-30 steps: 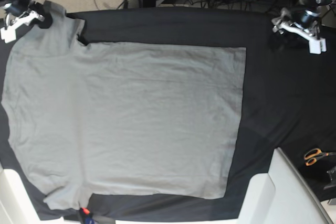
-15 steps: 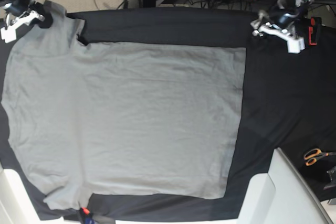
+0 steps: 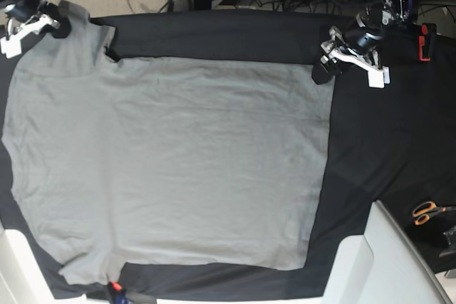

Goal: Fold the T-shirt properly
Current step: 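Grasp the grey shirt's shoulder and sleeve edges with both grippers, then lift the shoulder edges and fold them over the shirt body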

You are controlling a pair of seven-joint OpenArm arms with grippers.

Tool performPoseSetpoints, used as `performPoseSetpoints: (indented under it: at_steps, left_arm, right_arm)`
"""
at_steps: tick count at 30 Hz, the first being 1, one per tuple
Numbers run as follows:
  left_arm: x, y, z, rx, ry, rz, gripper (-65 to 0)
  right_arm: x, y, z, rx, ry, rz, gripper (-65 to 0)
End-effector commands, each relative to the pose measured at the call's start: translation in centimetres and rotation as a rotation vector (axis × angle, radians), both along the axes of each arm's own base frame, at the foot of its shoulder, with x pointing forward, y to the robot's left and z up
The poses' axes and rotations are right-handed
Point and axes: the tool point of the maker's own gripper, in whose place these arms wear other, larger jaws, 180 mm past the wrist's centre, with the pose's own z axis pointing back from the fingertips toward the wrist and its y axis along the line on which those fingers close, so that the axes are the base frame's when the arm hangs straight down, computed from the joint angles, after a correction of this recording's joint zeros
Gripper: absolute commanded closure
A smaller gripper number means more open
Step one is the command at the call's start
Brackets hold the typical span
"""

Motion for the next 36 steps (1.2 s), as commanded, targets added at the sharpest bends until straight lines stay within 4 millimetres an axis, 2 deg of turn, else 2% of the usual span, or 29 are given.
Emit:
performPoseSetpoints:
  at_steps: [1,10,12,16,17,18,20,26,29,30,36]
  left_arm:
    - [0.3,0.2,0.1,0.01,0.004,-0.011,-25.7]
    - [0.9,0.1,0.1,0.005,-0.004,-0.008,-24.8]
    - [0.7,0.0,-0.3,-0.012,0.007,-0.001,-24.8]
    - [0.9,-2.2,-0.5,-0.047,-0.004,-0.055,-24.7]
    - [0.9,-2.6,-0.5,-0.051,-0.008,-0.07,-22.5]
    - [0.9,-2.8,-0.5,-0.054,-0.008,-0.075,-16.9]
    - [1.0,-2.9,-0.5,-0.055,-0.01,-0.075,0.0]
    - [1.3,-2.6,-0.1,-0.046,-0.02,-0.075,0.0]
    - [2.0,-2.7,1.2,-0.03,-0.059,-0.091,0.0]
    - [1.6,-2.8,1.3,-0.026,-0.054,-0.101,0.0]
    - [2.8,-2.6,3.5,0.015,-0.071,-0.098,0.0]
  right_arm:
    - [0.3,-0.8,0.6,-0.019,-0.022,0.006,-0.6]
    - [0.4,-0.7,0.6,-0.019,-0.022,0.007,-0.6]
    - [0.5,-0.1,0.4,-0.012,-0.02,0.031,-0.6]
    - [1.0,1.2,0.2,0.004,-0.019,0.075,-0.6]
    - [1.0,1.3,0.2,0.006,-0.019,0.074,-0.6]
    - [0.9,1.4,0.2,0.007,-0.019,0.074,-0.5]
    - [0.9,1.4,0.2,0.008,-0.019,0.073,-0.5]
    - [1.3,0.8,0.6,-0.008,-0.032,0.07,-0.5]
    - [1.9,-0.1,1.1,-0.03,-0.045,0.076,-0.5]
    - [2.0,-0.2,1.2,-0.034,-0.048,0.078,-0.5]
    - [3.8,-0.8,3.4,-0.099,-0.115,0.119,-0.5]
